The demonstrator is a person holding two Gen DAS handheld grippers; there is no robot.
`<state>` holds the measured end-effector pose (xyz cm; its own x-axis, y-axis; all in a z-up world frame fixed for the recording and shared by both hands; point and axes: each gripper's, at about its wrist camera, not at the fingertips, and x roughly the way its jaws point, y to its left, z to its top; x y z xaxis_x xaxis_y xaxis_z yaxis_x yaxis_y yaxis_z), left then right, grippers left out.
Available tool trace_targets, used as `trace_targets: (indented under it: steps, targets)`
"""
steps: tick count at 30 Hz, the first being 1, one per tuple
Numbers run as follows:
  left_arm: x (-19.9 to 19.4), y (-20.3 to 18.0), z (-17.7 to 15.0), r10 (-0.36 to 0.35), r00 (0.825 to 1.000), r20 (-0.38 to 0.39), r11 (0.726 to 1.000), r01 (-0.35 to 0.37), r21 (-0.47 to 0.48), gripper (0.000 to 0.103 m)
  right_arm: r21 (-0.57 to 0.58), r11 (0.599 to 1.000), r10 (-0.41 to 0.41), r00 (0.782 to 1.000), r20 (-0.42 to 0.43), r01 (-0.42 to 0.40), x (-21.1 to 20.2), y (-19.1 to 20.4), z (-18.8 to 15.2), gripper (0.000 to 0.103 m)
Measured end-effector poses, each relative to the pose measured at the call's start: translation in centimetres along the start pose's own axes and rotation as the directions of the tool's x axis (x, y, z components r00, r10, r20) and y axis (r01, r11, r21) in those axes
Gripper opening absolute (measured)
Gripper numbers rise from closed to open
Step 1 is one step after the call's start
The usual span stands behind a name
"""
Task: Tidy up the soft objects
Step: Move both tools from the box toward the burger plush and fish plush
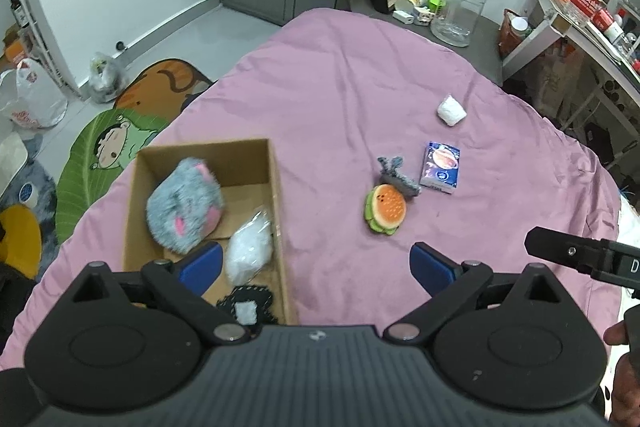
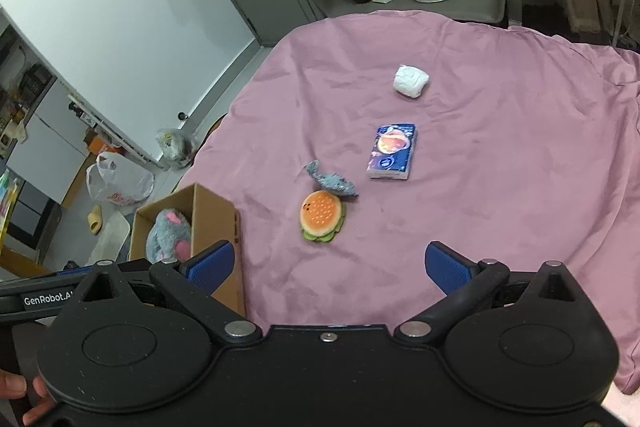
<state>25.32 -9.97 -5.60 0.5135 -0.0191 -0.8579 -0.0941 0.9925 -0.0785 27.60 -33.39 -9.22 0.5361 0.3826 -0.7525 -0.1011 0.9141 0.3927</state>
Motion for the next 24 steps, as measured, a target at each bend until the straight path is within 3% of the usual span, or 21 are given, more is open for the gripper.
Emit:
trace_targets:
  steps: [9, 16, 24]
  targets:
    - [2.8, -2.4, 1.7, -0.039, 0.999, -0.018, 0.999, 0.039, 0.015, 0.095, 0.017, 1.0, 0.0, 1.0, -0.004, 0.0, 1.4, -1.6, 1.7, 0.099]
    - [5.6, -3.3, 2.7, -0.062, 0.997, -0.042, 0.998, 0.062, -0.001, 0.09, 0.031, 0.999, 0.016, 1.0, -0.004, -0.016, 2.7, -2.6, 3.2, 0.087]
    - [9.0, -4.0, 3.2, -0.078, 0.993, -0.083, 0.997, 0.076, -0.023, 0.08, 0.026, 0.999, 0.043, 0.998, -0.044, -0.041, 5.7, -3.1, 4.6, 0.081]
